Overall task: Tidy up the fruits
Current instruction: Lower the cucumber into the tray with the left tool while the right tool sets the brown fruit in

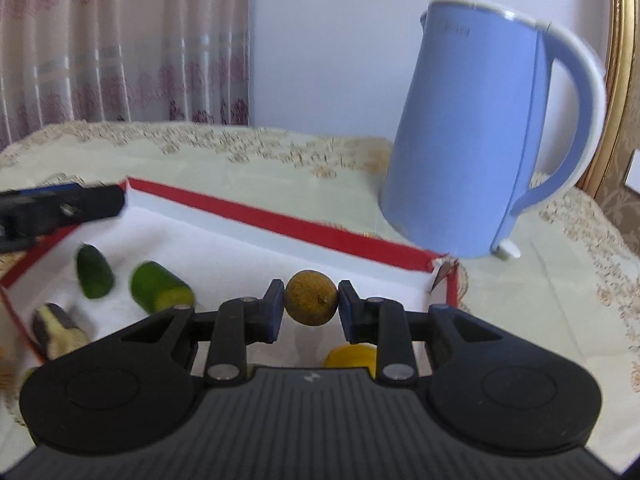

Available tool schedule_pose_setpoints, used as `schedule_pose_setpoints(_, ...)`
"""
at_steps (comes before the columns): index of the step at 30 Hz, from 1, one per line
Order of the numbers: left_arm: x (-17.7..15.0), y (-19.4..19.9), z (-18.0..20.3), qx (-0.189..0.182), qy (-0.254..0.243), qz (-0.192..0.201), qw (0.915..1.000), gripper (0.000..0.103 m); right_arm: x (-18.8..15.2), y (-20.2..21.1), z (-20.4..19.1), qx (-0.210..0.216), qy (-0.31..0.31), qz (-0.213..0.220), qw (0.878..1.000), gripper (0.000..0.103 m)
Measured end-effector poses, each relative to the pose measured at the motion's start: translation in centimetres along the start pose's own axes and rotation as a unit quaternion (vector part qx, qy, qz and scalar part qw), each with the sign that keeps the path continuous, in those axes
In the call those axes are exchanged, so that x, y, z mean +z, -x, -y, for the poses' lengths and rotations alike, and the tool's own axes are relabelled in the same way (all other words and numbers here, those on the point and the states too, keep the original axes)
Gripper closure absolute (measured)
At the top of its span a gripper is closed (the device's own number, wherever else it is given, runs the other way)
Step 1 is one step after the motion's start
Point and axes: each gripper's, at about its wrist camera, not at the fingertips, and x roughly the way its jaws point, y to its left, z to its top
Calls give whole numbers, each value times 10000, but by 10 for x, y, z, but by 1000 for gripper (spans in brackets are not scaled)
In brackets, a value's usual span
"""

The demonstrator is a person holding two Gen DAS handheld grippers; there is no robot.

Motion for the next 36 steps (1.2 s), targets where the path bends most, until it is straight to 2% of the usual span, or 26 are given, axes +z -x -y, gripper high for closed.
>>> schedule_pose_setpoints(25, -2, -5, 1, -32, -22, -167, 9999, 25, -3, -19, 1, -61, 40, -380, 9993, 78)
schedule_pose_setpoints(36, -3, -6, 1, -29, -35, -208, 9998, 25, -2, -10, 0, -144, 22, -284, 9995, 71)
